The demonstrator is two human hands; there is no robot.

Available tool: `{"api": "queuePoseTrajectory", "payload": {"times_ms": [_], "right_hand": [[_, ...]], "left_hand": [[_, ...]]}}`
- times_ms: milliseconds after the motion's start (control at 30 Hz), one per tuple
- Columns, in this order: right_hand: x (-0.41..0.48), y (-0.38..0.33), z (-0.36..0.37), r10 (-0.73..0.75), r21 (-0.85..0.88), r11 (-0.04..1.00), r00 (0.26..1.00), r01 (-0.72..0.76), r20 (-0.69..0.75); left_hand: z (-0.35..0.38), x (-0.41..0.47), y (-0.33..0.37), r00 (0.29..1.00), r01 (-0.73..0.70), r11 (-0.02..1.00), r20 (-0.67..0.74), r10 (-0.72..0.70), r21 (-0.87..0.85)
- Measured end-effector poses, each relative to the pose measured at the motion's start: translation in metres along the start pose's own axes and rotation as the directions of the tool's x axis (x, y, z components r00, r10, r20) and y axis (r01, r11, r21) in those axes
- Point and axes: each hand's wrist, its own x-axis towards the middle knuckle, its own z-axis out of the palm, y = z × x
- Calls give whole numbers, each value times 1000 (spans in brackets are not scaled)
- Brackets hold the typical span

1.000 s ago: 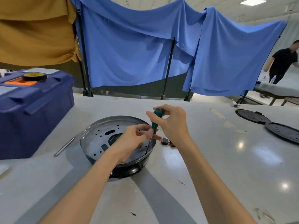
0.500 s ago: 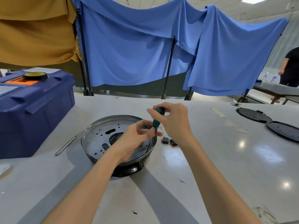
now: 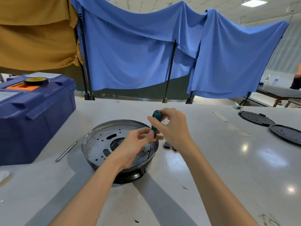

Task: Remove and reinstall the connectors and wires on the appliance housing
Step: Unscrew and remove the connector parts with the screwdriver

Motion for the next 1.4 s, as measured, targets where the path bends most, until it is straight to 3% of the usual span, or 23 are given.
{"api": "queuePoseTrajectory", "payload": {"times_ms": [433,600,733,1033,1233,1400], "right_hand": [[-8,-5,19,73,2,997,968,-75,-240],[-9,-4,12,46,-47,997,990,-52,-137],[-9,-4,5,32,100,994,999,-34,22],[-12,-8,17,83,156,986,983,-58,-164],[-9,-5,8,26,180,983,999,-22,-21],[-10,-5,10,28,192,981,994,-7,-105]], "left_hand": [[5,7,-4,998,56,997,-1,-56,44],[2,7,-5,995,98,995,-15,-98,-12],[2,7,-5,995,101,993,-10,-102,-55],[3,3,-3,1000,28,1000,15,-28,-3],[3,6,-3,996,78,992,-25,-81,-97],[4,4,-1,998,64,993,-7,-65,-99]]}}
